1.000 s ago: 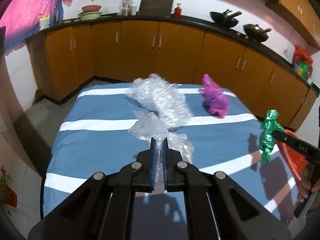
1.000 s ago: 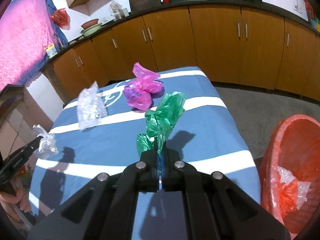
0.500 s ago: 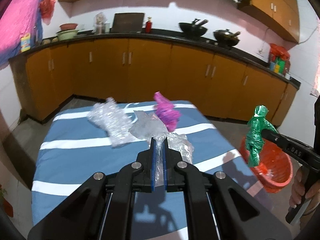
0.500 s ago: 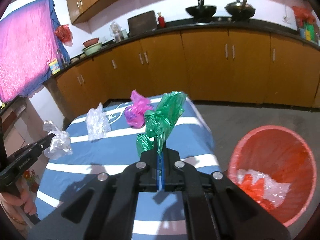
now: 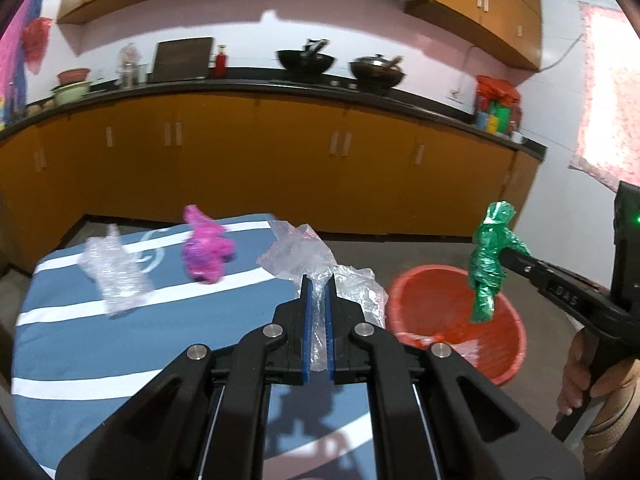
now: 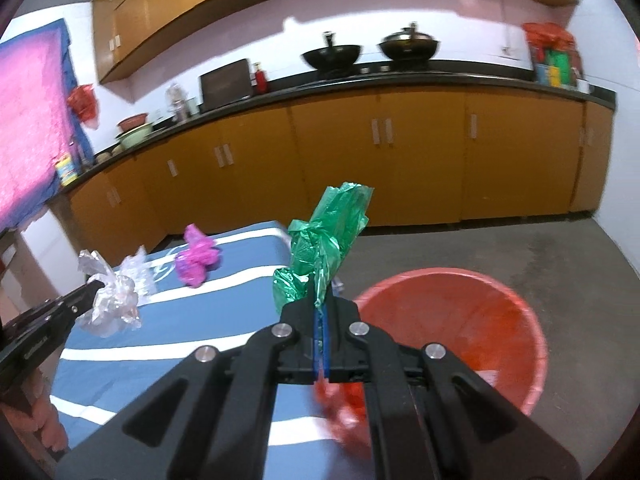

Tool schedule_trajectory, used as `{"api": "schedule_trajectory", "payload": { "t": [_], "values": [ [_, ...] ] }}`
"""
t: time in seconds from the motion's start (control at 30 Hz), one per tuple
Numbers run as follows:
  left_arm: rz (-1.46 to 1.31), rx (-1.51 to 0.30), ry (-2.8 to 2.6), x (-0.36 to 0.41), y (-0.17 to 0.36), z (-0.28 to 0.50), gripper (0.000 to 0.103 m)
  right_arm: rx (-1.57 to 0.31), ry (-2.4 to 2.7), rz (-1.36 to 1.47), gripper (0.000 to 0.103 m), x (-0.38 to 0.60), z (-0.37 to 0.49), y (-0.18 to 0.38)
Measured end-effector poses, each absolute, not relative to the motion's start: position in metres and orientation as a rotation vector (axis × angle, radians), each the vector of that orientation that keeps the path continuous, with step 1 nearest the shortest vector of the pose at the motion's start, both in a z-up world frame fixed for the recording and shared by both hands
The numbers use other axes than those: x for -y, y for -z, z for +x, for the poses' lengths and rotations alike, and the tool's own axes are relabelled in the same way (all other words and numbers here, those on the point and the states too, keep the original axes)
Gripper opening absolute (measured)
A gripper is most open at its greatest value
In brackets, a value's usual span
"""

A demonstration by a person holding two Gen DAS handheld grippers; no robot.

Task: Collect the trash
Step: 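Carry the clear bag and green bag over the wastebasket and open both tools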

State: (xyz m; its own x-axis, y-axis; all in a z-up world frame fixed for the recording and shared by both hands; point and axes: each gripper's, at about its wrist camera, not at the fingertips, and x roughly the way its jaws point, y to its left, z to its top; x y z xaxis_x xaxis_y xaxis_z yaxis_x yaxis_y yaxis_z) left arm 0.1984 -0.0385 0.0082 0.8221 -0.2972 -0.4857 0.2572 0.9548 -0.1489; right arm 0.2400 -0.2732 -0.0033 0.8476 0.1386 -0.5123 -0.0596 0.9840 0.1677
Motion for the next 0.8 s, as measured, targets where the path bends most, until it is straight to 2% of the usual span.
{"api": "schedule_trajectory", "payload": {
  "t": [0.23,0.8],
  "values": [
    [-0.069,-0.547,0.392,0.098,0.001,0.204,0.005,-0.556,-0.014,0.169,0.003,0.318,0.234,0.011],
    [-0.019,-0.624,0.480,0.176,0.028,0.233,0.005,-0.581,0.080,0.191,0.003,0.373,0.240,0.036]
  ]
}}
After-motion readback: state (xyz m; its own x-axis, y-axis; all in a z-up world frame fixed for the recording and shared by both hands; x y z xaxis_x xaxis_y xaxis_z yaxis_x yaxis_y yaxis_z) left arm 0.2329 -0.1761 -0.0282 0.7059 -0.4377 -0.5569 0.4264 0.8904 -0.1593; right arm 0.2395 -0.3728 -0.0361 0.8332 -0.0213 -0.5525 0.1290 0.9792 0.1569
